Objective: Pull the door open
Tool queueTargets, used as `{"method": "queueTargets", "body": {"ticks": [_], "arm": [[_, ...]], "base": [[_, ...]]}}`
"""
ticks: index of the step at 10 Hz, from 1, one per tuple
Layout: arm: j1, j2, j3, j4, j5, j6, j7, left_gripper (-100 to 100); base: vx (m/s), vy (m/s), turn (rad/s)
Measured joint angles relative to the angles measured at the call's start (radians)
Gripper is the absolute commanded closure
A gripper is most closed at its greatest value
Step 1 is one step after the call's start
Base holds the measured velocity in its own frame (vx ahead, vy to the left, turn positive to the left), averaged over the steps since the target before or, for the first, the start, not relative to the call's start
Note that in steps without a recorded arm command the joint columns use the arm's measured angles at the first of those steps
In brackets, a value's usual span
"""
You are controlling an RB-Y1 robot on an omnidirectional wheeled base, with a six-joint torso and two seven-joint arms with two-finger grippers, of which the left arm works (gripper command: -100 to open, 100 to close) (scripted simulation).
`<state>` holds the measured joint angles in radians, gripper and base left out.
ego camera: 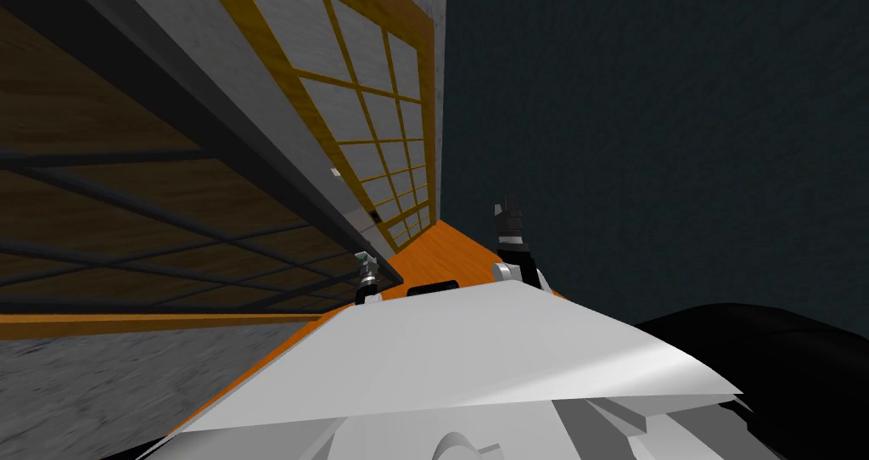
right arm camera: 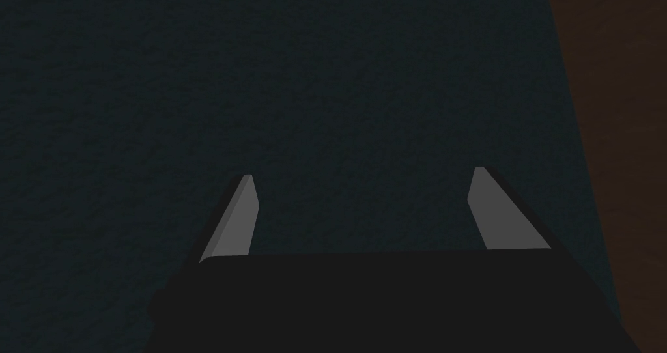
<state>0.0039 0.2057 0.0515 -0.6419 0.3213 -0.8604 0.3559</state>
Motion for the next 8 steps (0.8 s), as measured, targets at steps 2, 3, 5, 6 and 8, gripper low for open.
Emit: {"method": "queueTargets", "body": {"ticks": [2, 3, 5, 6, 8], "arm": [[0.007, -0.005, -0.018, -0.02, 0.017, 0.009, 0.053, -100], [0.005, -0.007, -0.023, -0.02, 0.028, 0.006, 0.079, -100], [-0.012, -0.006, -0.034, 0.004, 0.044, -0.009, 0.13, -100], [-0.012, -0.007, -0.038, -0.001, 0.053, -0.007, 0.155, -100], [-0.009, 0.004, -0.039, -0.015, 0.075, -0.007, 0.207, -100]], "base": [[-0.078, 0.025, -0.046], [-0.092, 0.034, -0.066], [-0.063, 0.021, -0.034], [-0.07, 0.031, -0.044], [-0.061, 0.042, 0.017]]}}
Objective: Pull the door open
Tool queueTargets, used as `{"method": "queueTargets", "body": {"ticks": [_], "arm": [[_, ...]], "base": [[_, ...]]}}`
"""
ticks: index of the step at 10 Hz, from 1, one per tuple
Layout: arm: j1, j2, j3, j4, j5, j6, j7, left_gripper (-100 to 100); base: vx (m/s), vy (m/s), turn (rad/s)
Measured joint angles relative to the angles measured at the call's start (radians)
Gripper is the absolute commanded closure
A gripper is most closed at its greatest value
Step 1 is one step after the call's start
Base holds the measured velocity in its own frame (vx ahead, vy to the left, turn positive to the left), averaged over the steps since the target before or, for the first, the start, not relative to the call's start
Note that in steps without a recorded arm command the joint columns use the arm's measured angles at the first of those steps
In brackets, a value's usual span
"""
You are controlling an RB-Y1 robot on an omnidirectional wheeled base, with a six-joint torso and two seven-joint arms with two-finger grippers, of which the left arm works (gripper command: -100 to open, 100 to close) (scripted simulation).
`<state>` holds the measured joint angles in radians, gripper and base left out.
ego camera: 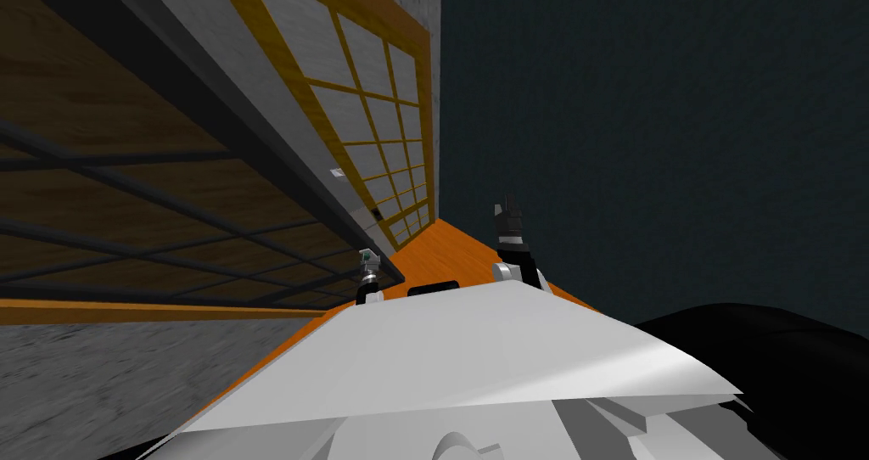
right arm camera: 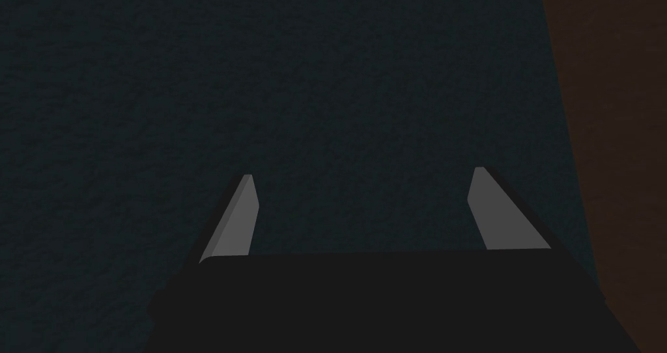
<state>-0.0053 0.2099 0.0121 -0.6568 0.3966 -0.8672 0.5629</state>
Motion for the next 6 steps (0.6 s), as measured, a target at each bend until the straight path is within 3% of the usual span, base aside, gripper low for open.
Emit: {"method": "queueTargets", "body": {"ticks": [6], "arm": [[0.004, 0.001, -0.028, -0.026, 0.062, 0.008, 0.155, -100]], "base": [[-0.061, 0.031, -0.056]]}}
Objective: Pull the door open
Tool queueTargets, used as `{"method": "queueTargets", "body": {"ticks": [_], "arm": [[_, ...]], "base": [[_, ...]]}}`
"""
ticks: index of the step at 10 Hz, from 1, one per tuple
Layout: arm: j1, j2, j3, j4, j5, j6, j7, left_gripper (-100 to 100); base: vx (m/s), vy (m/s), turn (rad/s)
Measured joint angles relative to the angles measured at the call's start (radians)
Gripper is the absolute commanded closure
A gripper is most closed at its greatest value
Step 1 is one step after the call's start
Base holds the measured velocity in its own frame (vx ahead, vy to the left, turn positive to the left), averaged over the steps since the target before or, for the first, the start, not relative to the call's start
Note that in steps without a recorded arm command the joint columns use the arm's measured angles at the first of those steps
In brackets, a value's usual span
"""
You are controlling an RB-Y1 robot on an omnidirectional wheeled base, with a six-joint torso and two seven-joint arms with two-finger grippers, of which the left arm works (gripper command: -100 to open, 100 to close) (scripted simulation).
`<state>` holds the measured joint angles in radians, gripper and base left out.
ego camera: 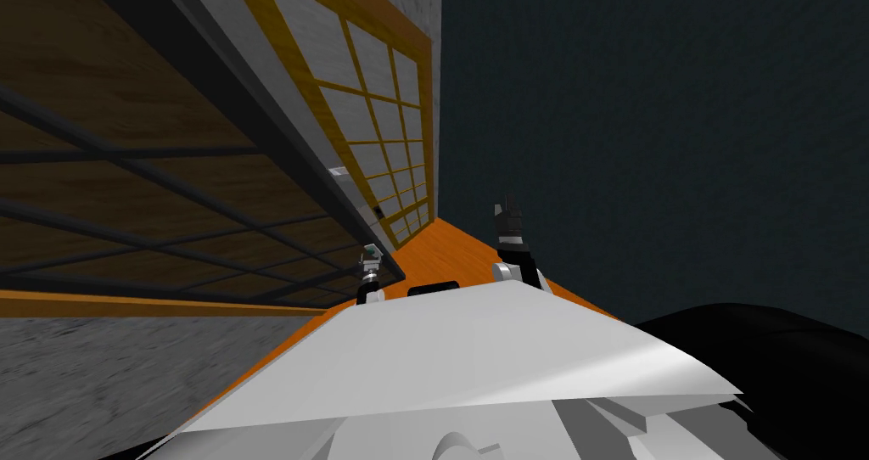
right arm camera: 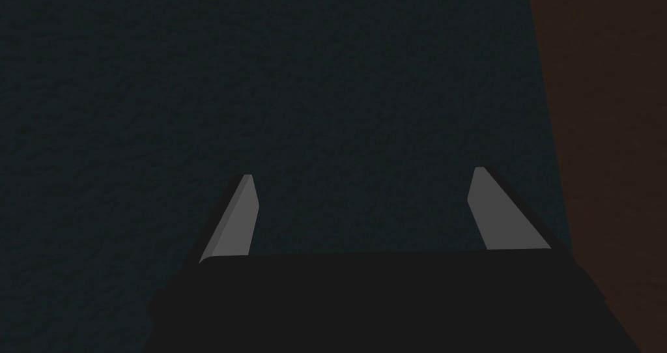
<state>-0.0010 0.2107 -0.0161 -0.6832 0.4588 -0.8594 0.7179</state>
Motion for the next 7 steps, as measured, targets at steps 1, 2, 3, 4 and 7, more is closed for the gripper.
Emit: {"method": "queueTargets", "body": {"ticks": [1, 2, 3, 4, 7], "arm": [[-0.003, 0.0, -0.006, 0.002, 0.01, -0.002, 0.028, -100], [-0.003, 0.0, -0.01, 0.0, 0.016, -0.002, 0.048, -100], [-0.006, -0.001, -0.016, 0.002, 0.026, -0.005, 0.075, -100], [-0.006, -0.003, -0.024, -0.004, 0.04, -0.004, 0.104, -100], [-0.003, -0.003, -0.038, -0.02, 0.063, 0.002, 0.17, -100]], "base": [[-0.045, 0.017, -0.029], [-0.055, 0.023, -0.063], [-0.083, 0.029, -0.08], [-0.058, 0.025, -0.029], [-0.047, 0.021, -0.048]]}}
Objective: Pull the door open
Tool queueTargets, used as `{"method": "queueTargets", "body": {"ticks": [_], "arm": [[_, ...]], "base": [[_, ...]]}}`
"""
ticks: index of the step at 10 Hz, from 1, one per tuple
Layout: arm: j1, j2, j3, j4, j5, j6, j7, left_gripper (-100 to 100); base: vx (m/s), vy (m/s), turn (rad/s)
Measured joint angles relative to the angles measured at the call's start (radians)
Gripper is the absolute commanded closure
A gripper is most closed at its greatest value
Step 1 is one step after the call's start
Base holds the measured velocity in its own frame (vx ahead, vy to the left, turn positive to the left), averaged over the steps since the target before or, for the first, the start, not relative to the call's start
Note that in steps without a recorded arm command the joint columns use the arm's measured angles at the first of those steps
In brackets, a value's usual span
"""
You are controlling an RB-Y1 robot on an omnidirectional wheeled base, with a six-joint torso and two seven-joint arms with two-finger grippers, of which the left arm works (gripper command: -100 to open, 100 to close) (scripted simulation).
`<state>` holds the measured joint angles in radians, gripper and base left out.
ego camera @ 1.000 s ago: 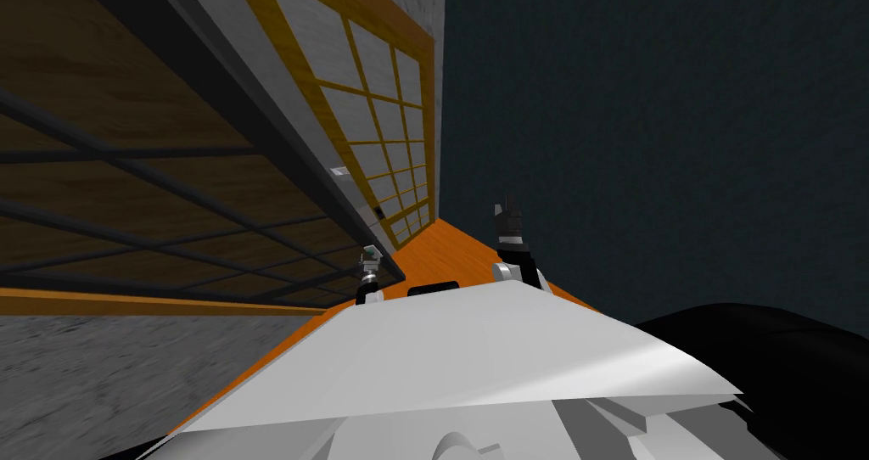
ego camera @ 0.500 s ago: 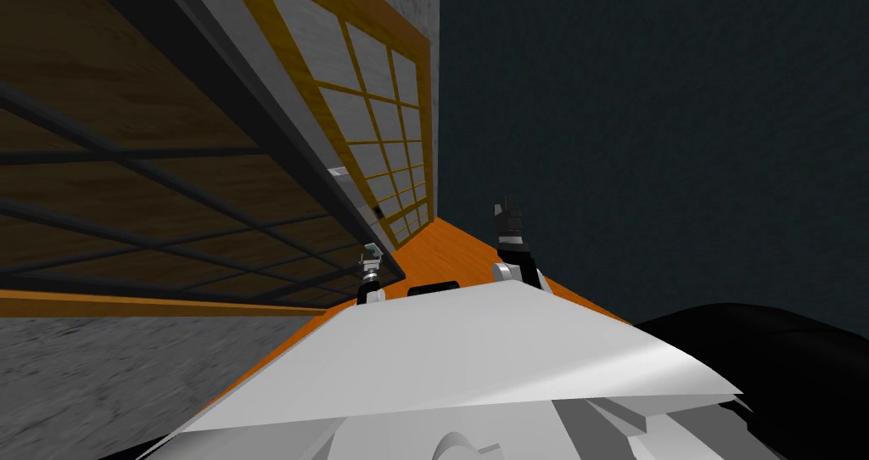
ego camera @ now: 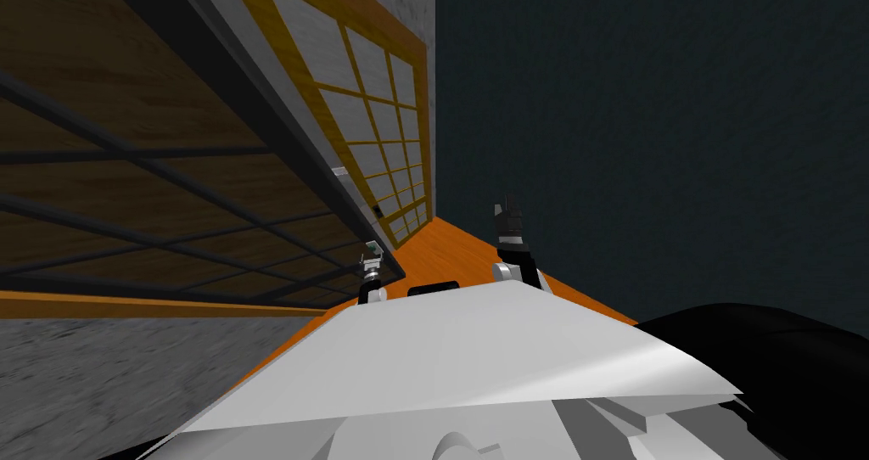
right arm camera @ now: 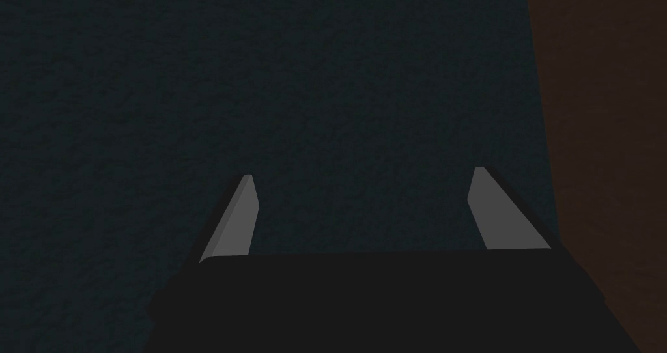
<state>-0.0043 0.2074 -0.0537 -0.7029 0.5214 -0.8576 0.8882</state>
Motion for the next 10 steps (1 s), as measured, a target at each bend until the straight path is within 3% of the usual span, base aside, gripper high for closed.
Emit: {"method": "queueTargets", "body": {"ticks": [10], "arm": [[-0.008, -0.005, -0.056, -0.024, 0.093, 0.002, 0.259, -100]], "base": [[-0.065, 0.021, -0.049]]}}
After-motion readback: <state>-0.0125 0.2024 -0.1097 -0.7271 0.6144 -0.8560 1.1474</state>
